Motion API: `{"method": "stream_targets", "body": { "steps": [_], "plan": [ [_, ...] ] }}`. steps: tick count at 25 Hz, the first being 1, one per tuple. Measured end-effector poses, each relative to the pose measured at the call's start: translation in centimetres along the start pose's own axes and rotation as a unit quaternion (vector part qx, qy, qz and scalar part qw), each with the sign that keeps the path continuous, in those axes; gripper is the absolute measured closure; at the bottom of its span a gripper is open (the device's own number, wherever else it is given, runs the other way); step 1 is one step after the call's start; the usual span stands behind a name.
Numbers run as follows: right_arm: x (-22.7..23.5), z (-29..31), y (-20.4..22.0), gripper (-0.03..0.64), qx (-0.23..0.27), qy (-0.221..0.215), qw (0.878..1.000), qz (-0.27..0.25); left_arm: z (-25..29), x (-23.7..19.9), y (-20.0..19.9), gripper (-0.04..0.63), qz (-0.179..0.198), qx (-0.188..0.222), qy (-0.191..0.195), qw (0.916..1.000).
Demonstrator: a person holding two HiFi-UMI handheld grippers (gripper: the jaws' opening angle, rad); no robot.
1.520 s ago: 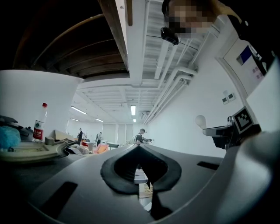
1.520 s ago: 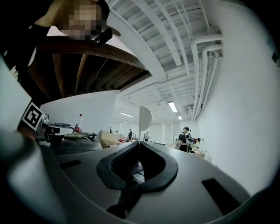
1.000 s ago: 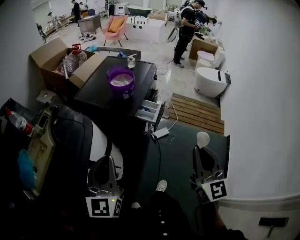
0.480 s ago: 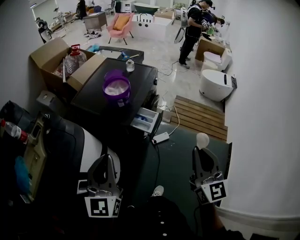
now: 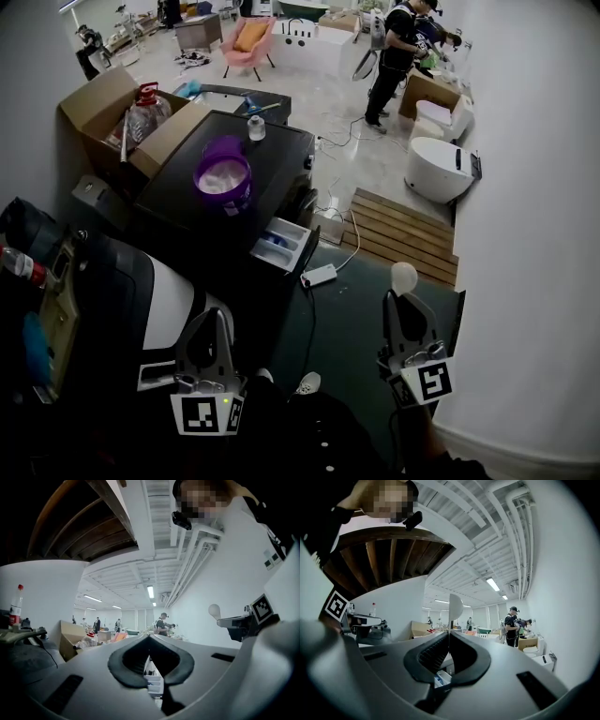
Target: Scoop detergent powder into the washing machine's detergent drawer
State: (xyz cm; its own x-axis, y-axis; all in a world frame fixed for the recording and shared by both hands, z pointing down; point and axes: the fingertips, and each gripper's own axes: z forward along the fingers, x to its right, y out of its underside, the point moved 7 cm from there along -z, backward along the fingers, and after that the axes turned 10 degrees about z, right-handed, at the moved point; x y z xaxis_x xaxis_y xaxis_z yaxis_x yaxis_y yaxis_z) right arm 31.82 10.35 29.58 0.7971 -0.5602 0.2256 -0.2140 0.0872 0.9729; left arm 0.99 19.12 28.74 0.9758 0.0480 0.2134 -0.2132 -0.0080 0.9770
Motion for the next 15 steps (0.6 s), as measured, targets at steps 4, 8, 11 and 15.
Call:
{"method": "stream_targets", "body": {
  "steps": [4,8,11,15],
  "plan": [
    [0.7,1.2,0.3,0.584,-0.004,-0.002,1.000,0.001,1.5,-0.3,0.3,0.581,0.002,-0.003,0.001,1.0000],
    [1.3,3.2,0.1,0.583,0.000,-0.002,1.000,-0.010,3.8,-1.3,0.7,0.581,-0.002,0.004,0.002,1.0000],
    [1.7,5.2,-0.6,0.583,0.008,-0.001,1.000,-0.019,5.9,-2.6,0.6,0.581,-0.005,0.017,0.000,0.9998],
    [2.0,8.2,-1.7,0.583,0.021,0.003,0.999,-0.026,9.1,-4.1,0.0,0.581,-0.005,0.035,0.003,0.9994]
  ]
}}
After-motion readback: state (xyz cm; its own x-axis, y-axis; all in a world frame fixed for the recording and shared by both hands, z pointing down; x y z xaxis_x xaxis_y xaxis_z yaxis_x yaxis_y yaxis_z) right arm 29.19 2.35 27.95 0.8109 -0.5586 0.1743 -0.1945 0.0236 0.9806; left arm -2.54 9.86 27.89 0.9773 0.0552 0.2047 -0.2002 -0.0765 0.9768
